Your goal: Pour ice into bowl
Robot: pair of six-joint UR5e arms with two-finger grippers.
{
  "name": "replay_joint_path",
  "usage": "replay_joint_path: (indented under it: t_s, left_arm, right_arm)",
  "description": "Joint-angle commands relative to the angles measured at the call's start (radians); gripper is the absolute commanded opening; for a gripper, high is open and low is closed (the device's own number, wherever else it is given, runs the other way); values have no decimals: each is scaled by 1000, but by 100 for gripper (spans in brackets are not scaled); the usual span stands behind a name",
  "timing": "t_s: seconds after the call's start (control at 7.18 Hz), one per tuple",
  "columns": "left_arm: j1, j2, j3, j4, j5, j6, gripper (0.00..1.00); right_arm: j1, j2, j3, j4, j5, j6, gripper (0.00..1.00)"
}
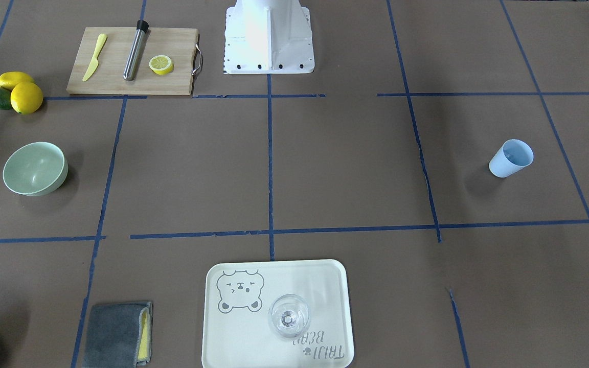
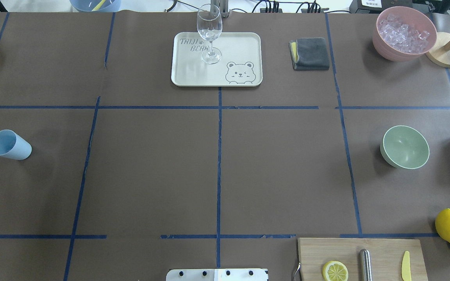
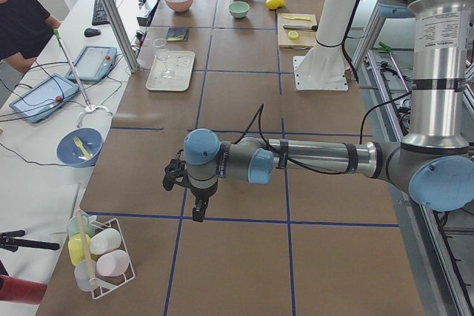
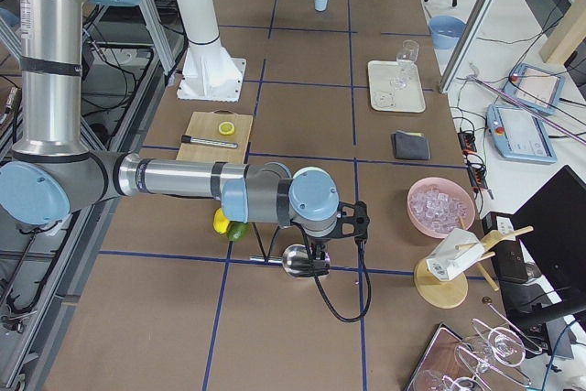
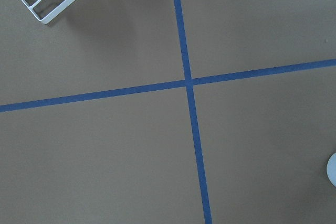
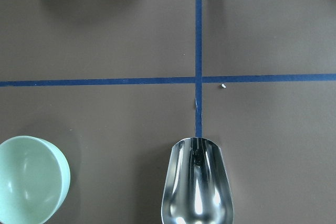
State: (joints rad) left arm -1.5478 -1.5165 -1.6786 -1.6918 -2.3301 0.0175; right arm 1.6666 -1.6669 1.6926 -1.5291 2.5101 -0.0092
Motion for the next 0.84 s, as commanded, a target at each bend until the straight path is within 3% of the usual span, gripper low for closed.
replay_joint_path:
  t_s: [0.0,0.42,0.56,0.7]
  left_arm:
    - [2,-23,-94,-17,0,-7,100]
    - [3,-10,-153,-223,6,-49,100]
    - [30,39,-167,-371,15,-171,100]
    - [91,85,-188,-493,90,-274,100]
  right_arm:
    - [-31,63,3,-3,4,6,100]
    - [-111,64,-1,13,29,132,100]
    - [-146,64,-5,76,26,220,100]
    - [-198,61,-7,177,12,377,100]
